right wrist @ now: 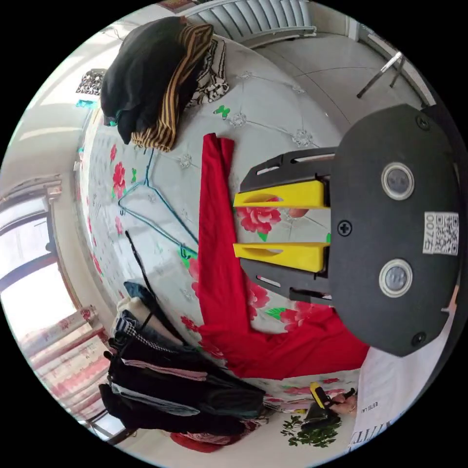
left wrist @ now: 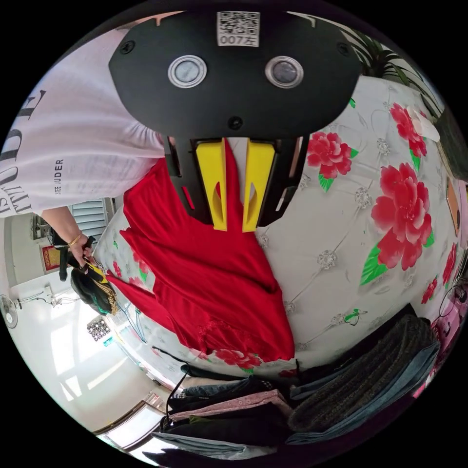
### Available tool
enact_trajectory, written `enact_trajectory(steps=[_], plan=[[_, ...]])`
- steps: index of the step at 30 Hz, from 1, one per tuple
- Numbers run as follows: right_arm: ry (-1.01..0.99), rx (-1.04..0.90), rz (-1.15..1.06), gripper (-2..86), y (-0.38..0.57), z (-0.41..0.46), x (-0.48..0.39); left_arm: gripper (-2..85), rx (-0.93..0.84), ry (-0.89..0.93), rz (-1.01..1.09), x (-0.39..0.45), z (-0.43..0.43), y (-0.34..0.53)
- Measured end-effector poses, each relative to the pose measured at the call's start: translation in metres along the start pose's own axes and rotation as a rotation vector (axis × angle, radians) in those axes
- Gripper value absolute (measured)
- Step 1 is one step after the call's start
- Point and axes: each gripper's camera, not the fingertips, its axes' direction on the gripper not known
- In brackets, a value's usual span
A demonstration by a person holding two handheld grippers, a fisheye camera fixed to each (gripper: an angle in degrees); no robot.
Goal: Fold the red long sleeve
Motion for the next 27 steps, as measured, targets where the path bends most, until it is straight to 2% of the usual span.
enact_trajectory(steps=[5, 9, 12, 15, 17, 19, 20, 22, 23, 25, 27], plan=[[0.219, 0.042, 0.273, 8.8, -0.025, 0.024, 0.069, 5.3, -0.016, 0.024, -0.117, -0.016, 0.001, 0.031], [0.091, -0.058, 0.383, 7.1, -0.029, 0.064, 0.099, 5.3, -0.027, 0.036, -0.172, -0.019, 0.011, 0.044], [0.181, -0.010, 0.367, 3.2, -0.029, 0.068, 0.095, 5.4, 0.022, 0.062, -0.192, -0.015, 0.010, 0.050], [-0.011, 0.072, 0.280, 1.3, -0.048, 0.052, 0.090, 5.4, 0.086, 0.082, -0.205, -0.013, 0.004, 0.056], [-0.183, 0.181, 0.184, 0.8, -0.064, 0.028, 0.075, 5.5, 0.104, 0.081, -0.216, -0.015, 0.003, 0.063], [-0.404, 0.278, -0.037, 0.5, -0.086, -0.011, 0.030, 5.6, 0.120, 0.090, -0.220, -0.015, 0.003, 0.069], [-0.450, 0.300, -0.109, 0.5, -0.090, -0.022, 0.014, 5.7, 0.140, 0.102, -0.211, -0.014, 0.001, 0.073], [-0.601, 0.356, -0.425, 0.4, -0.091, -0.068, -0.060, 6.0, 0.173, 0.110, -0.192, -0.011, -0.003, 0.080], [-0.632, 0.367, -0.507, 0.4, -0.087, -0.079, -0.080, 6.1, 0.195, 0.109, -0.181, -0.008, -0.007, 0.085], [-0.759, 0.380, -0.826, 0.5, -0.056, -0.116, -0.156, 6.2, 0.228, 0.114, -0.173, -0.005, -0.011, 0.093], [-0.846, 0.349, -1.030, 0.7, -0.020, -0.131, -0.207, 6.2, 0.253, 0.116, -0.177, -0.003, -0.014, 0.103]])
